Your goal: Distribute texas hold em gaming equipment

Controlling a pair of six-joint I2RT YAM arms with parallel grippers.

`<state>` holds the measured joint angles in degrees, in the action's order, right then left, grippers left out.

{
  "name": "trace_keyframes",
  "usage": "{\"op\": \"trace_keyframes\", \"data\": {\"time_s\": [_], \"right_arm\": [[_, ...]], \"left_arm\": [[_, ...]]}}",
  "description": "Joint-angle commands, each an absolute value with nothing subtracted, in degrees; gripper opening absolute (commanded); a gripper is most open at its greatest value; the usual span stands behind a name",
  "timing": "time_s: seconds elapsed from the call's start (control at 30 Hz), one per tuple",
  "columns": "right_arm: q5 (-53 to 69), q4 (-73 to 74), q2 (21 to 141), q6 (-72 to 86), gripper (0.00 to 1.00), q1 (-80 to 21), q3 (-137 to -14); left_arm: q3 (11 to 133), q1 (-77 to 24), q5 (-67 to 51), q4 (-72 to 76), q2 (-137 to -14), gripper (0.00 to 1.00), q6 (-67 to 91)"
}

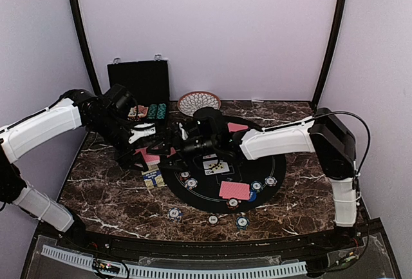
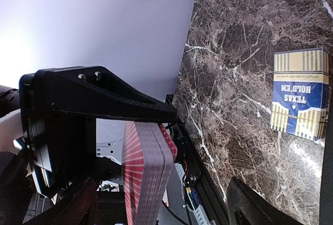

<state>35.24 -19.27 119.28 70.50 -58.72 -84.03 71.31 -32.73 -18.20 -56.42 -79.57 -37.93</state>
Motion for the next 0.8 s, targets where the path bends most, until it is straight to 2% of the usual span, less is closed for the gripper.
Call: {"op": "trace_keyframes", "data": {"time_s": [0.0, 0.27, 0.5, 0.77], "right_arm": [[38.0, -22.0, 121.4, 71.6, 0.85, -59.7, -87.7], [39.1, -20.5, 124.1, 72.1, 0.81, -59.1, -89.0], [38.0, -20.7, 122.7, 72.0, 0.79, -57.6, -84.8], [37.9, -20.1, 120.1, 70.9, 0.71, -56.7, -80.5]], "left_arm": [[72.9, -32.7, -19.2, -56.4, -78.8, 0.00, -37.7], [72.7, -32.7, -19.0, -56.4, -78.3, 0.00, -37.9], [72.7, -32.7, -18.9, -56.4, -78.1, 0.00, -38.2], [72.7, -32.7, -18.6, -56.3, -78.1, 0.00, -38.5]]}}
